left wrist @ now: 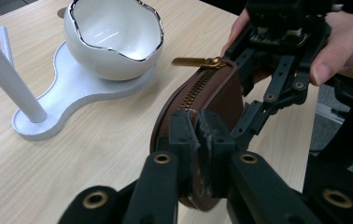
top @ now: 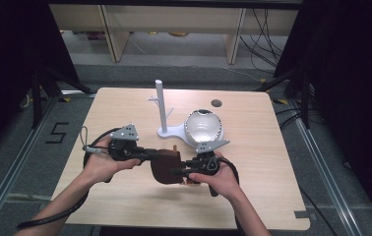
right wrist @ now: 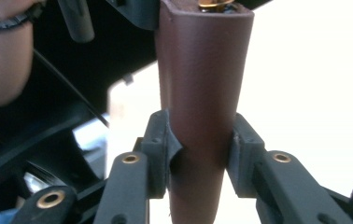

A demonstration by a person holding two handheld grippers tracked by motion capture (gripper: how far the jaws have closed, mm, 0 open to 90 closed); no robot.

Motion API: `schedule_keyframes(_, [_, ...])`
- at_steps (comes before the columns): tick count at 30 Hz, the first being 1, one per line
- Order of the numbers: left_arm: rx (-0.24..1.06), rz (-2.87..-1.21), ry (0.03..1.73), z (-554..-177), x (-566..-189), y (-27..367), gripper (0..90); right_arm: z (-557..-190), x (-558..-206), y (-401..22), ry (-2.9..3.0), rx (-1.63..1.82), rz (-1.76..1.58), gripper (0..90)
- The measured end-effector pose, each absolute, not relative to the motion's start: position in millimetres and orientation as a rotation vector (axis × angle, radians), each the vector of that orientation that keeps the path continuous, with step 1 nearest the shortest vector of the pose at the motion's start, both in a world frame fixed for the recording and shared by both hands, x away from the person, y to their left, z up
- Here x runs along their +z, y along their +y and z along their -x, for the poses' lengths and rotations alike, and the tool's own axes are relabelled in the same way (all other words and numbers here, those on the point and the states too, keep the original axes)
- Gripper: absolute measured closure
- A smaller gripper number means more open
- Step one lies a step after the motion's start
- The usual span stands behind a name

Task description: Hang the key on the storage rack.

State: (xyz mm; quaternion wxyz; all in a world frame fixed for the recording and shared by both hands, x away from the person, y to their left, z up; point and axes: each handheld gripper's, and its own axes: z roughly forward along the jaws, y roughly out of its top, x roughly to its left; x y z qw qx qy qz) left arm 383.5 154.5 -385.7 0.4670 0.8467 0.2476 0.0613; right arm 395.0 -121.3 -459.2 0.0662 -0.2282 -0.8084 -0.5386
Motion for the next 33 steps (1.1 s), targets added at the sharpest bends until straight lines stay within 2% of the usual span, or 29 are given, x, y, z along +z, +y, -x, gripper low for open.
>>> schedule_keyframes(2, [0.158, -2.082, 0.604, -383, -387, 155, 71.7, -394, -455, -122, -2.505, -1.591, 0.705, 66.8])
schedule_keyframes(5, [0.241, -2.094, 0.625, -376, -398, 164, 56.1, -396, -443, -127, -2.574, -1.539, 0.743, 66.7])
schedule_keyframes(9, [0.315, -2.111, 0.667, -374, -407, 178, 42.7, -401, -427, -135, -2.728, -1.478, 0.786, 66.5])
schedule_keyframes(10, [0.333, -2.099, 0.69, -372, -413, 184, 42.7, -404, -420, -139, -2.805, -1.452, 0.815, 66.4])
schedule_keyframes(11, [0.328, -2.068, 0.722, -370, -419, 191, 36.9, -411, -410, -144, -2.872, -1.422, 0.832, 66.3])
schedule_keyframes(14, [0.304, -2.031, 0.771, -367, -429, 201, 34.7, -415, -402, -148, -2.919, -1.391, 0.856, 66.2])
schedule_keyframes(20, [0.337, -2.006, 0.851, -358, -448, 219, 32.5, -433, -380, -160, -3.057, -1.301, 0.902, 66.1])
schedule_keyframes(24, [0.29, -1.999, 0.842, -354, -459, 222, 32.2, -446, -368, -166, -3.14, -1.245, 0.943, 66.0])
schedule_keyframes(33, [0.269, -1.983, 0.855, -350, -469, 220, 32.0, -462, -358, -168, -3.235, -1.122, 0.955, 65.9])
